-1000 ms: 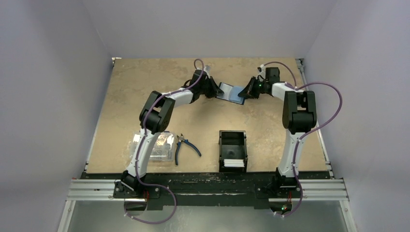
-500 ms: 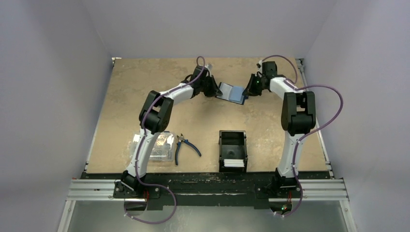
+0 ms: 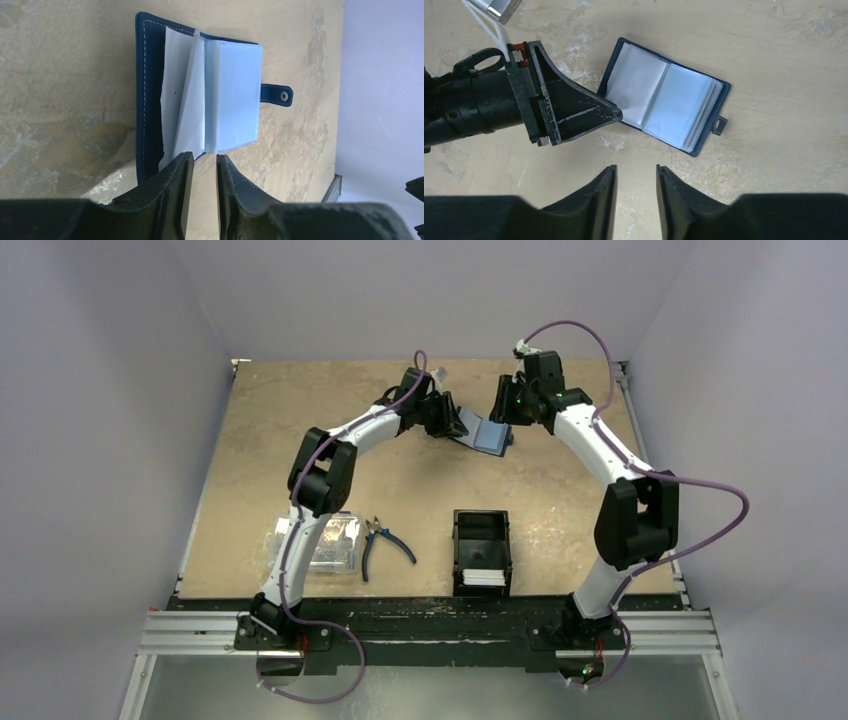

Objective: Put the credit cards into the card holder
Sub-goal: Open the card holder at the center of the board, then pick up the credit card from the storage box.

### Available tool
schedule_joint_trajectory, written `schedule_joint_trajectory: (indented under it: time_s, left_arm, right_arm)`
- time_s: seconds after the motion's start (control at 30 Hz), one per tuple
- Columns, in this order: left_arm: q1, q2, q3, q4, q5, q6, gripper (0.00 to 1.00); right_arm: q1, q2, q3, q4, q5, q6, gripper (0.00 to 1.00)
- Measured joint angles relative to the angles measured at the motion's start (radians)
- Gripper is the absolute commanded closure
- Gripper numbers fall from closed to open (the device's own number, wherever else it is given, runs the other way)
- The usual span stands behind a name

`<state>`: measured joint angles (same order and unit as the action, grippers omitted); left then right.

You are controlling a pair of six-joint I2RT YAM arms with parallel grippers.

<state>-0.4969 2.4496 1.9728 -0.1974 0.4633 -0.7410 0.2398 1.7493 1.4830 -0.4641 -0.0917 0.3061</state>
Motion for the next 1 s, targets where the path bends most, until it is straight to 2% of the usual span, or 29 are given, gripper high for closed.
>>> schedule_joint_trajectory:
  time_s: [0.1, 0.3, 0.67, 0.77, 0.87, 1.0]
  left_arm:
    - [0.0, -0.001, 0.0, 0.003, 0.025, -0.003, 0.62]
    - [0.0, -0.017, 0.0, 0.032, 0.08, -0.018, 0.51]
    - [0.0, -0.033, 0.0, 0.108, 0.162, -0.072, 0.43]
    - [0.002, -0.053, 0.0, 0.094, 0.177, -0.079, 0.34]
    - [0.011, -0.111, -0.013, 0.05, 0.188, -0.076, 0.29]
    - [0.041, -0.304, -0.127, -0.032, 0.183, -0.023, 0.27]
  right_arm:
    - [0.004, -0.017, -0.003, -0.005, 0.004, -0.028, 0.42]
    - [0.029, -0.047, -0.012, -0.042, 0.018, -0.092, 0.28]
    - [0.055, -0.291, -0.067, -0.06, 0.01, -0.132, 0.23]
    - [0.062, -0.328, -0.074, -0.091, 0.059, -0.132, 0.14]
    - [0.075, -0.364, -0.074, -0.151, 0.113, -0.14, 0.02]
    - [0.086, -0.477, -0.103, -0.206, 0.108, -0.202, 0.01]
